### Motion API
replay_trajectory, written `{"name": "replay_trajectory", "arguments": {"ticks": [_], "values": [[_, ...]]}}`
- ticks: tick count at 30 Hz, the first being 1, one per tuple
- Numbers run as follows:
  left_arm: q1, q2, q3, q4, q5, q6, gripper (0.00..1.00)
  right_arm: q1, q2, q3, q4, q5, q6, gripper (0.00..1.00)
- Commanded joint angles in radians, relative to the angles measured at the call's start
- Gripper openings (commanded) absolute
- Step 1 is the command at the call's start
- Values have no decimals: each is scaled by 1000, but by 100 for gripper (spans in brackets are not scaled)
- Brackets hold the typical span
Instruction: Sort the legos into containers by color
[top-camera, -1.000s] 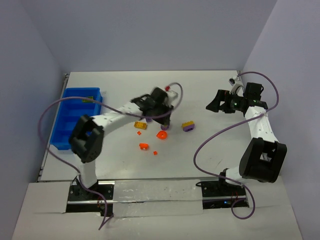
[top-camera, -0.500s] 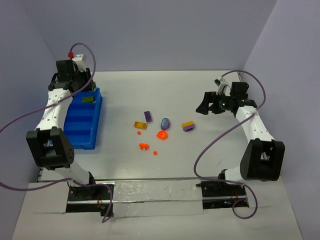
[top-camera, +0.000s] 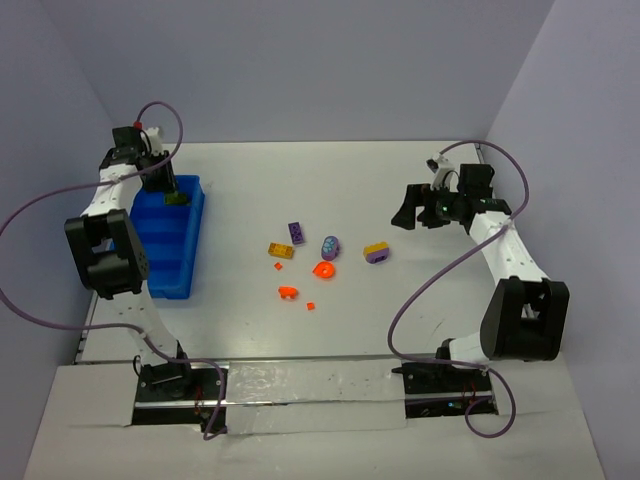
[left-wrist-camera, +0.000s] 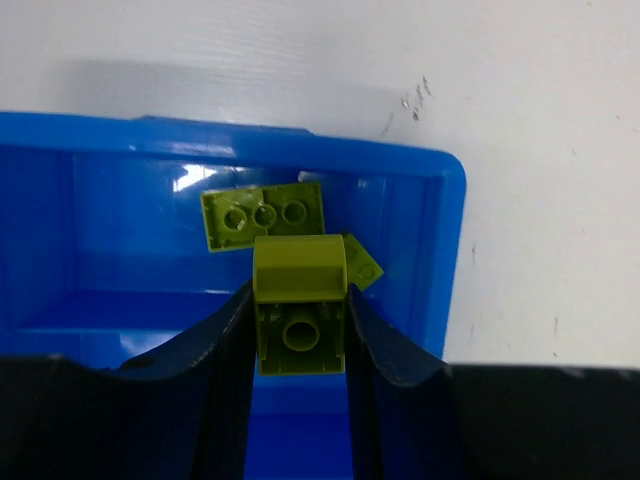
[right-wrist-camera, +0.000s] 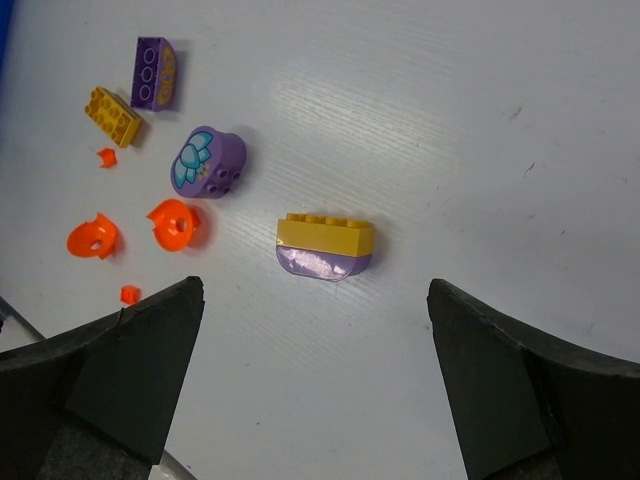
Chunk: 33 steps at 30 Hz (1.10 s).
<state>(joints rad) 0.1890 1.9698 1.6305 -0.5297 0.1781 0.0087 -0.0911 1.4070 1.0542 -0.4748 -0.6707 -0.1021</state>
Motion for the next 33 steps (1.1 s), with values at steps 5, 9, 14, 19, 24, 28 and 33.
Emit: {"name": "replay_trajectory", "arguments": {"ticks": [5,9,14,19,24,28,33], "values": [[1,55,75,46,-55,11,38,45,13,21,8,52,-28,100],[1,84,101,31,-70,11,59,71,17,21,4,101,-24,100],[1,54,91,54,-46,13,93,153,9,17,-14,201,-19,100],[1,-39,89,46,101,50,96,256,-10,-8,-36,228,-128,100],[1,-144,62,32,366,97,96,286,-1,17,-80,230,-279,100],[-1,-161,87,-46,562,133,96,324,47,61,-144,259,-423,99],[-39,-153,124,-242,797,365,97,328,102,85,-232,197,-792,99]]}}
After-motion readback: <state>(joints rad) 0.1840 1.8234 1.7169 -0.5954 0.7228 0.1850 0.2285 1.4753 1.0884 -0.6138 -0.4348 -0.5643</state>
